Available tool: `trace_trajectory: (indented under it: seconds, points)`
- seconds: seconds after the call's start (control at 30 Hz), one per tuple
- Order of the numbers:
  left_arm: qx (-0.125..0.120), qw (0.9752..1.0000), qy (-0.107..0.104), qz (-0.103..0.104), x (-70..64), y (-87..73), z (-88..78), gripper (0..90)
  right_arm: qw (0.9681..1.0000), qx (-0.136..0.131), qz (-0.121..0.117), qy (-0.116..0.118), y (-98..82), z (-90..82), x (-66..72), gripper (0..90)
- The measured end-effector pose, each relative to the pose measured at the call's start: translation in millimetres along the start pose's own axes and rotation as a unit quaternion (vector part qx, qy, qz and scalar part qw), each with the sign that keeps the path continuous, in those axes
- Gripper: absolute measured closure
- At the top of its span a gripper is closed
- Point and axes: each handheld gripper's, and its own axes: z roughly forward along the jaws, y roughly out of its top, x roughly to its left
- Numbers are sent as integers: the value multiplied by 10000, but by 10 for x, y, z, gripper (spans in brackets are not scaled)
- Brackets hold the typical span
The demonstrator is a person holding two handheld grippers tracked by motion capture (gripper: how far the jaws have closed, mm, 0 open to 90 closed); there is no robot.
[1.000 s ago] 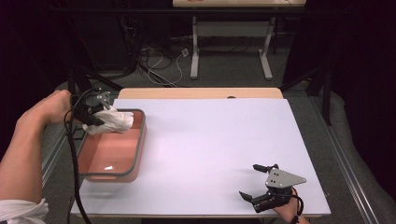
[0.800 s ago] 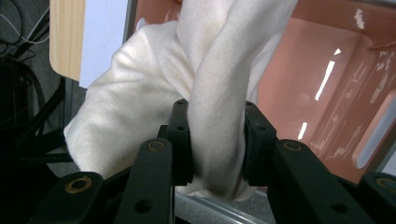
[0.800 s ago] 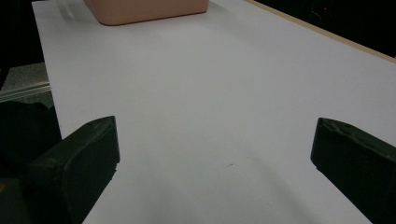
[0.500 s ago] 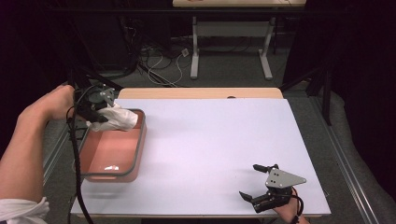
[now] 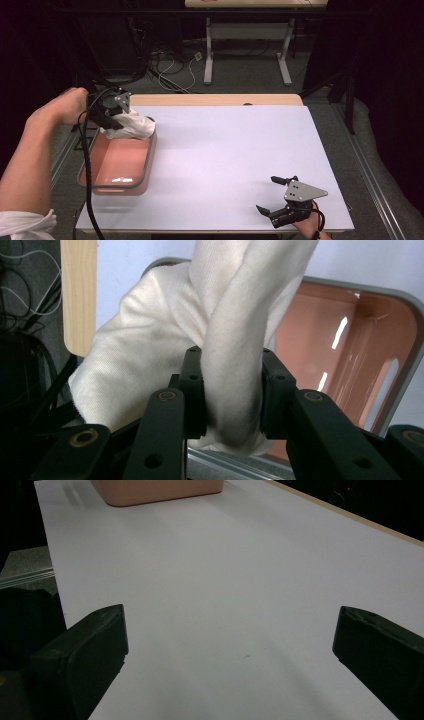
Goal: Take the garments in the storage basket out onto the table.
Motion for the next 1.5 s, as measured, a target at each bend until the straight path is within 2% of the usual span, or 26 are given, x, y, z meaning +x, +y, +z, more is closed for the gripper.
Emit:
trace_trajectory:
  seconds: [0.73, 0.9, 1.03, 1.5]
  points:
    - [-167, 9988, -113, 448, -47, 444, -8, 698, 10000, -4, 14, 14, -4, 4, -5, 8]
    - [-185, 9985, -160, 497, -56, 523, 0, 697, 10000, -8, 5, 14, -5, 2, -7, 8]
    - [-277, 9977, -185, 590, -65, 617, 28, 697, 10000, -15, 9, 10, -5, 5, -6, 8]
    - [-317, 9956, -325, 814, -87, 877, 121, 697, 10000, -15, 16, 13, -7, -3, -12, 8]
